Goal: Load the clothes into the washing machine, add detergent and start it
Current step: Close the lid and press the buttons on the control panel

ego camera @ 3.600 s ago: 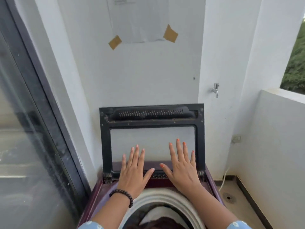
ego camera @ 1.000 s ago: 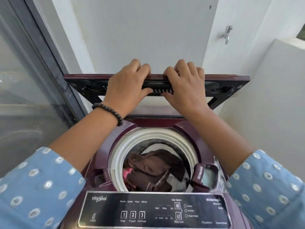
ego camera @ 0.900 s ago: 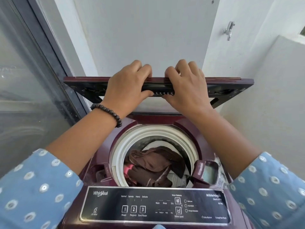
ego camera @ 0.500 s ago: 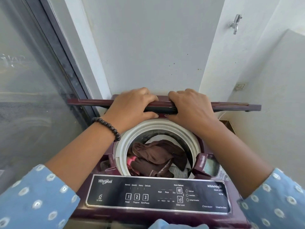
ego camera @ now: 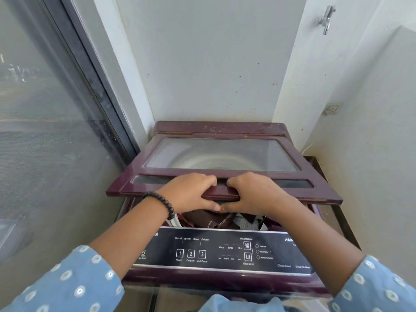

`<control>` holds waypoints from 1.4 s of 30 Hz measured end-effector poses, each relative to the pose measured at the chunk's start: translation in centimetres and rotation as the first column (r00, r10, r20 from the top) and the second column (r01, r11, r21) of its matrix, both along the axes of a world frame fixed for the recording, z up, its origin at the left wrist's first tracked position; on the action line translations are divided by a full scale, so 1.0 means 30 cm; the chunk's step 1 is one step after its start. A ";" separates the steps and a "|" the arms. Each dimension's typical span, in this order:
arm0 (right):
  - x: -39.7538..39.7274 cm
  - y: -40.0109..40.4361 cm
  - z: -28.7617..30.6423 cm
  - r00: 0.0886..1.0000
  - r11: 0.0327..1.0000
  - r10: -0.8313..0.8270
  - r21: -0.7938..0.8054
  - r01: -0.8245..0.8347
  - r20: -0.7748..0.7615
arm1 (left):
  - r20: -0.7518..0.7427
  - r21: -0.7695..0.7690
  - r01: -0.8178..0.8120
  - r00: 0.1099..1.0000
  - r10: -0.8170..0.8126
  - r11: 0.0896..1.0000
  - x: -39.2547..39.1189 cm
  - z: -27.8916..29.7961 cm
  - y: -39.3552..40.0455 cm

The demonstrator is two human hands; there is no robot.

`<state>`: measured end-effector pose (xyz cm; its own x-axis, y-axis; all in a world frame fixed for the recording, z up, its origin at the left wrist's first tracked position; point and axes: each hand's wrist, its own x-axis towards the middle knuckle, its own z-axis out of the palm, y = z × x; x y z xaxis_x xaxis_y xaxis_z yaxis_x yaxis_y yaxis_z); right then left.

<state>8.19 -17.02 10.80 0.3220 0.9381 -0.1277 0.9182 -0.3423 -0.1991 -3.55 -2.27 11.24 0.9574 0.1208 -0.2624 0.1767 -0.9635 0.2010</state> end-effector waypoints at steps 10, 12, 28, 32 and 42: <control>-0.049 -0.042 -0.212 0.989 0.995 -0.051 0.079 0.063 -0.141 | 0.162 -0.089 -0.167 0.970 0.180 0.982 -0.080 -0.208 -0.086; -0.057 -0.043 -0.232 0.983 0.992 -0.080 0.088 0.095 -0.165 | 0.179 -0.118 -0.175 0.965 0.194 0.978 -0.086 -0.228 -0.089; -0.089 -0.017 -0.403 0.978 0.953 -0.206 0.222 0.208 -0.030 | 0.343 0.017 -0.189 0.924 0.172 0.982 -0.094 -0.386 -0.091; -0.090 -0.026 -0.441 0.973 0.931 -0.229 0.293 0.217 0.007 | 0.363 0.017 -0.192 0.916 0.173 0.981 -0.095 -0.394 -0.098; -0.091 -0.021 -0.475 0.961 0.904 -0.261 0.372 0.210 0.093 | 0.386 0.033 -0.218 0.903 0.189 0.975 -0.093 -0.413 -0.097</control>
<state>5.45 -17.65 -3.45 0.5293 0.8074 0.2607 0.8466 -0.4820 -0.2258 -6.34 -5.19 -1.15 0.9352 0.3288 0.1313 0.2956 -0.9293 0.2216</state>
